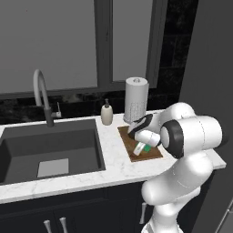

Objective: Pick up the sponge from the counter and clean the cutting board by briefly scrubbing or pressing down on the cutting board. Once finished, release the sponge.

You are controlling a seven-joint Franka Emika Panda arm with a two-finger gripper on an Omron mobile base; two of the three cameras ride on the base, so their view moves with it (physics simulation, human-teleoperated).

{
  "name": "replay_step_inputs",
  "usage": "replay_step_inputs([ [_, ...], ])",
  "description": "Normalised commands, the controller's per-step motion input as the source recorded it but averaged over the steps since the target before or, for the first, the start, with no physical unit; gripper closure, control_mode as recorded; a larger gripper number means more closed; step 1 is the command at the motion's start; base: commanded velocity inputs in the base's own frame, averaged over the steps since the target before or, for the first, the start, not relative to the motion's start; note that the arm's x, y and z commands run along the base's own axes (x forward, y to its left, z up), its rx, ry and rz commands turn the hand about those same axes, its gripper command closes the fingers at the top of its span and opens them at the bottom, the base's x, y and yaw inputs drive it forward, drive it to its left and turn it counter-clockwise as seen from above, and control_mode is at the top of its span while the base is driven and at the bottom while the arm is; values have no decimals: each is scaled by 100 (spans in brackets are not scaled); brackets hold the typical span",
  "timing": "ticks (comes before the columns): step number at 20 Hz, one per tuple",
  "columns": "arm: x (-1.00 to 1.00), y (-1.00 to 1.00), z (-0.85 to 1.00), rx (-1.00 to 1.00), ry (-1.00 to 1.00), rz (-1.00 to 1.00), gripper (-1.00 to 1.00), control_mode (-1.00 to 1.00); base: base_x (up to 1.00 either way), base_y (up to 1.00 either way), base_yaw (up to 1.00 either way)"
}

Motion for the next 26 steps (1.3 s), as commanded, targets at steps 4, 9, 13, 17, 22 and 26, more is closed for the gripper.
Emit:
replay_step_inputs([
  [4, 30, -2, -23, 0, -1, 0, 100, -100, 0, 0, 0],
  [9, 91, 4, -28, 0, -5, 0, 100, -100, 0, 0, 0],
  [13, 100, 16, -40, 0, -7, 0, 100, -100, 0, 0, 0],
  [17, 86, 18, -27, 0, -7, 0, 100, -100, 0, 0, 0],
  [22, -1, -6, 0, 0, 0, -2, 100, -100, 0, 0, 0],
  [26, -51, -25, 0, 0, 0, -2, 100, -100, 0, 0, 0],
])
